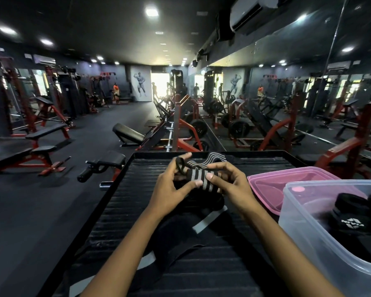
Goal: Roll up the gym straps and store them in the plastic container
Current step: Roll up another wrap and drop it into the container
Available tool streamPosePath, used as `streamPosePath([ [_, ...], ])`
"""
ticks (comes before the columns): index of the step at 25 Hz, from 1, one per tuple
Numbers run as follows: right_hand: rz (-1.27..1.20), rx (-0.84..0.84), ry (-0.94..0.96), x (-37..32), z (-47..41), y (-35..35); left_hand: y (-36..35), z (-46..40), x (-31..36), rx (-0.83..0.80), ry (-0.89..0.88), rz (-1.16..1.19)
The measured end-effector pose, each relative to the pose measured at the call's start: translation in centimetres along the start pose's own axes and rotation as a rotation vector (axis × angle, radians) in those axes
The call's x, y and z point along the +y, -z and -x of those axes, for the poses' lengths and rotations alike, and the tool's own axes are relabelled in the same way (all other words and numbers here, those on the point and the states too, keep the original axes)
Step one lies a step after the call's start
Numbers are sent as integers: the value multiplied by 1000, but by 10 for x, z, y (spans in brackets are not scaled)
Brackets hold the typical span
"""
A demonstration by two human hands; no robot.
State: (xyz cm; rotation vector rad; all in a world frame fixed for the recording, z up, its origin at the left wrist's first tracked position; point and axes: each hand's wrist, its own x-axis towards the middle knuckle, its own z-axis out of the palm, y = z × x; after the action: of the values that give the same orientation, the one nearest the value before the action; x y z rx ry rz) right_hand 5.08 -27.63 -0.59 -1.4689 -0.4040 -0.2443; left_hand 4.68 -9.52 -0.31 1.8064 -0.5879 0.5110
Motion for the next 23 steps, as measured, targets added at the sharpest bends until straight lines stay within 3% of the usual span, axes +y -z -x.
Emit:
streamPosePath([
  [3,-65,63,-56,-1,-1,-1,-2,0,-4,-89,-34,53],
  [7,-56,38,-69,-6,-1,1,0,-4,-11,-3,-168,-23],
  [11,47,-93,-80,-6,2,4,3,-4,-12,36,-64,36],
  [16,62,-108,-68,-12,4,1,0,0,-8,6,1,-39],
  [20,63,-48,-139,-7,3,0,2,0,-10,-155,-8,49],
  [23,63,-40,-169,-7,4,0,-1,-1,-11,-117,-47,9],
])
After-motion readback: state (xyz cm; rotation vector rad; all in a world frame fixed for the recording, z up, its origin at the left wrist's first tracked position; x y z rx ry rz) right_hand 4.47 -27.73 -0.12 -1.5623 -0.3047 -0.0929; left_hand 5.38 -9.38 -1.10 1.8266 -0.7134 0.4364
